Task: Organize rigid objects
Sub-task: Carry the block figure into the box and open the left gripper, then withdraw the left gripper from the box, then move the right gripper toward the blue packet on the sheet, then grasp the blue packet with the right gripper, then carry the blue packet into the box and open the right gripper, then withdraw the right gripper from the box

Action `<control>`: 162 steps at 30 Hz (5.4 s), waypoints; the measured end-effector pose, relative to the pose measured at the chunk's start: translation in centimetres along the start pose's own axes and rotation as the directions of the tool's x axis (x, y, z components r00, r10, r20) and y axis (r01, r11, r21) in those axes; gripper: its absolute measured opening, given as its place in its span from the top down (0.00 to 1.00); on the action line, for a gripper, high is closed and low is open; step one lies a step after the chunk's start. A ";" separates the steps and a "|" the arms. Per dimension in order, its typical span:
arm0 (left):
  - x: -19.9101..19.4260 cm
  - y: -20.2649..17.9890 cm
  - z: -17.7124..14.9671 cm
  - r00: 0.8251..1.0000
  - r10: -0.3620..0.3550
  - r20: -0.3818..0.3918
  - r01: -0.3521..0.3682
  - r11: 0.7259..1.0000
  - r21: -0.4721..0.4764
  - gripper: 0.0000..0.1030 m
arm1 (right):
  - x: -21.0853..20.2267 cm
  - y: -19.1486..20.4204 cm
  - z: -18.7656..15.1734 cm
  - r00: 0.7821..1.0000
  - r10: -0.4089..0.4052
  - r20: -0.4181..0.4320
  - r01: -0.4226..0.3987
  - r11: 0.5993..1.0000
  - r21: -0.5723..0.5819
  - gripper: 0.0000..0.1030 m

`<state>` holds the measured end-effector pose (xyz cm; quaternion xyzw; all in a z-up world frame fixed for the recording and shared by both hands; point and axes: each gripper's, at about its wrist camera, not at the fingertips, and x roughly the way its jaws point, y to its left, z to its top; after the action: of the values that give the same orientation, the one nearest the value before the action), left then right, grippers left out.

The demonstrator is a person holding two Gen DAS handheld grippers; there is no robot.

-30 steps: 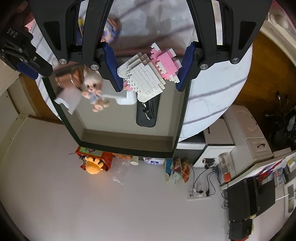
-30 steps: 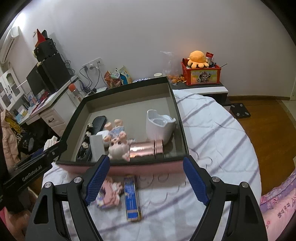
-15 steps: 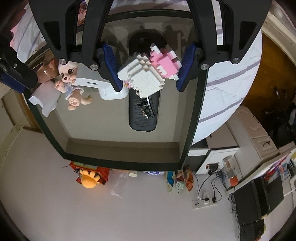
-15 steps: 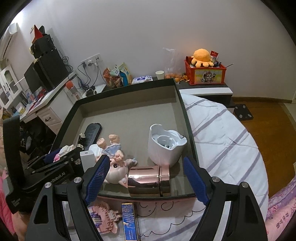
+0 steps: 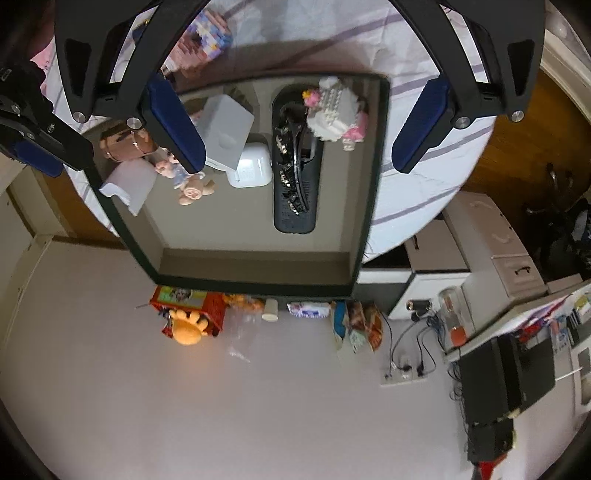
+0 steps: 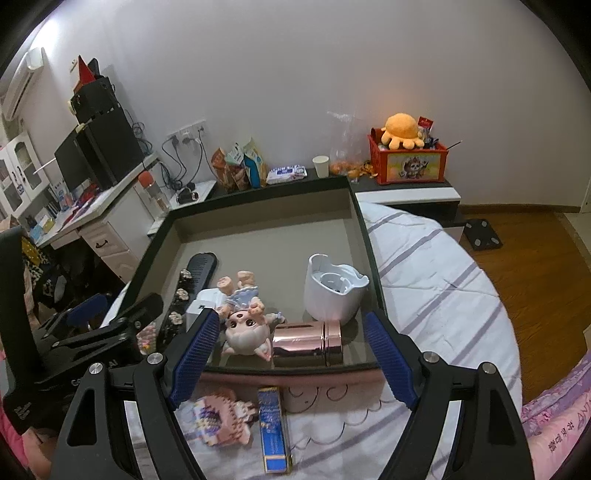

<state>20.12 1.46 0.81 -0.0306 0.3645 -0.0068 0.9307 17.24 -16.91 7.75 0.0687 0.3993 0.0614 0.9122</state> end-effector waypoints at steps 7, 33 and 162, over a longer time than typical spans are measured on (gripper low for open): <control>-4.8 1.4 -1.7 0.999 -0.025 0.046 0.028 0.997 -0.068 0.00 | -3.4 0.7 -1.2 0.999 -0.007 0.034 0.008 1.000 -0.008 0.19; -11.6 1.5 -9.9 1.000 -0.010 -0.007 0.009 0.999 -0.051 0.00 | -8.1 0.6 -7.9 0.999 -0.039 0.003 0.039 0.999 -0.024 0.00; -6.8 1.1 -4.9 0.998 0.055 0.027 -0.054 0.998 -0.035 0.00 | -5.3 -1.8 -3.4 0.989 0.049 0.143 -0.055 0.998 0.035 0.00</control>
<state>11.83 2.50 1.78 -0.0368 0.3523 0.0255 0.9348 11.27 -19.34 8.95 0.1010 0.3327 0.0723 0.9348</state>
